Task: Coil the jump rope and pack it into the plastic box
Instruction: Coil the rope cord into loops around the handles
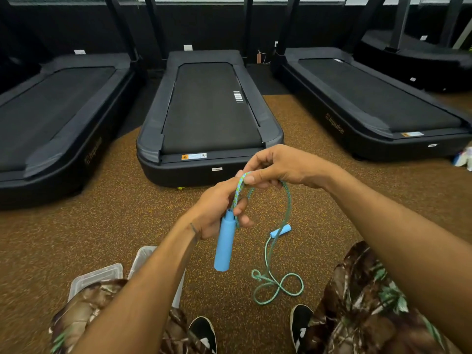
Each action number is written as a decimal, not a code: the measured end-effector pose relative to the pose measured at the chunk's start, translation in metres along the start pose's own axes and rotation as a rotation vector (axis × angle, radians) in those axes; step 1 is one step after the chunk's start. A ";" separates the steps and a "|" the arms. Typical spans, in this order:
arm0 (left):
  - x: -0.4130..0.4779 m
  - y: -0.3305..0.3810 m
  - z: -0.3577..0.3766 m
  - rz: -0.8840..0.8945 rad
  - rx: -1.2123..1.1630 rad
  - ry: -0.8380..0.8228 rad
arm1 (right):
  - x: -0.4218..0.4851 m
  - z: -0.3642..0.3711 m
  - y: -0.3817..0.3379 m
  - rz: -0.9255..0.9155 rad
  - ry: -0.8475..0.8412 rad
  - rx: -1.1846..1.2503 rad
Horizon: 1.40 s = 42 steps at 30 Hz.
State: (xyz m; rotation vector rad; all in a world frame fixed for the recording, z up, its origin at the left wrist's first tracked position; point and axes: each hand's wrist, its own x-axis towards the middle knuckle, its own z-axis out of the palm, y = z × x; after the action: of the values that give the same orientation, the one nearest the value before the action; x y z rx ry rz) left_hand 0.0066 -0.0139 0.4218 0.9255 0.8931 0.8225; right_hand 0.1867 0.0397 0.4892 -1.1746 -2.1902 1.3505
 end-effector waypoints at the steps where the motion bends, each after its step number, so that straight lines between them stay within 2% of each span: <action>1: 0.000 0.001 0.000 -0.014 -0.042 -0.013 | 0.002 0.001 0.002 0.000 0.016 0.036; 4: -0.002 0.004 -0.004 -0.022 -0.097 -0.102 | 0.005 0.005 0.009 -0.002 0.032 0.165; 7: -0.007 0.005 -0.008 0.014 -0.064 -0.187 | 0.004 0.008 0.014 0.009 0.014 0.182; 10: -0.011 0.004 -0.006 0.085 -0.005 -0.200 | 0.005 0.008 0.016 -0.010 0.014 0.252; 18: -0.012 0.002 -0.006 0.114 -0.077 -0.251 | 0.006 0.003 0.021 -0.055 -0.050 0.549; 27: -0.012 0.005 0.002 0.122 -0.062 -0.196 | 0.011 0.002 0.027 -0.106 0.073 0.524; 36: -0.014 0.009 0.008 0.204 0.125 -0.106 | 0.011 0.004 0.027 -0.143 0.173 0.483; 42: -0.009 0.005 0.007 0.227 -0.088 -0.116 | 0.010 0.008 0.025 -0.151 0.156 0.465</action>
State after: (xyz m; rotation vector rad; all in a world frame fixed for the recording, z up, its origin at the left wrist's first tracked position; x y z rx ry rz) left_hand 0.0086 -0.0227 0.4308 0.9987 0.6540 0.9840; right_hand 0.1869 0.0481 0.4625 -0.8853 -1.6921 1.5328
